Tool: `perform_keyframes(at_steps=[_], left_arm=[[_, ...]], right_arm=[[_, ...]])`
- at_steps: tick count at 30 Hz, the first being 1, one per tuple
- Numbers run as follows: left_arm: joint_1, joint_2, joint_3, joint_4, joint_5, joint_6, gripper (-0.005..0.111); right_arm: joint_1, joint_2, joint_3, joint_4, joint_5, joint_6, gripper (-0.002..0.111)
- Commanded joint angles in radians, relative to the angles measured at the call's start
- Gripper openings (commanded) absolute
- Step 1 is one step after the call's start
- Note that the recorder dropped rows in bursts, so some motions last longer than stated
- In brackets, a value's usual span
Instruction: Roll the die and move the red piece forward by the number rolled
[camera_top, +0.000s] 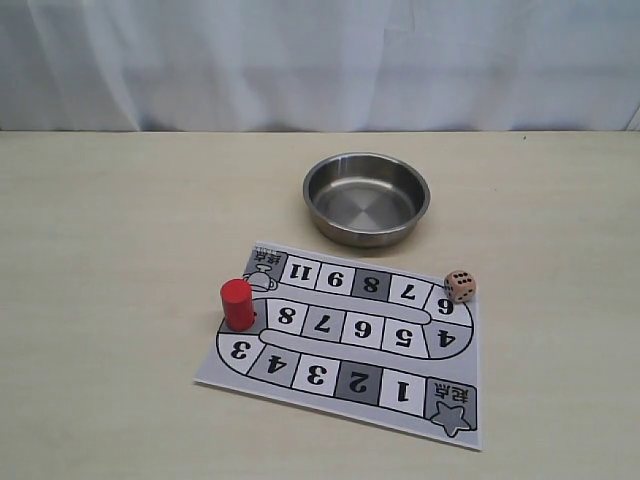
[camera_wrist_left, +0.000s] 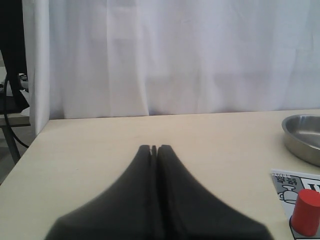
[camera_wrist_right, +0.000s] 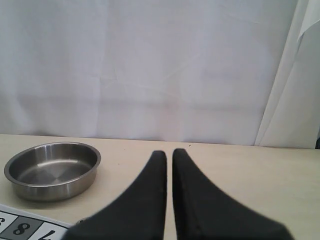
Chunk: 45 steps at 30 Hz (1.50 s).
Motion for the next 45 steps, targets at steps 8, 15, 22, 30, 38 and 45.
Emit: perform_keyframes(at_steps=[8,15,22,30,38,45], left_arm=[[-0.002,-0.002,0.003,-0.005,-0.004,-0.007,0.0],[-0.002,-0.002,0.003,-0.005,-0.004,-0.007,0.0],[-0.002,-0.002,0.003,-0.005,-0.004,-0.007,0.0],[-0.002,-0.002,0.003,-0.005,-0.004,-0.007,0.0],[-0.002,-0.002,0.003,-0.005,-0.004,-0.007,0.0],[-0.002,-0.002,0.003,-0.005,-0.004,-0.007,0.0]], right_arm=[[0.0,-0.004,0.003,-0.031,0.052,0.007,0.004],[0.0,-0.004,0.003,-0.161,0.085,0.148,0.004],[0.0,-0.004,0.003,-0.177,0.112,0.211,0.004],[0.0,-0.004,0.003,-0.235,0.112,0.268,0.004],[0.0,-0.004,0.003,-0.235,0.112,0.268,0.004],[0.0,-0.004,0.003,-0.235,0.112,0.268,0.004]])
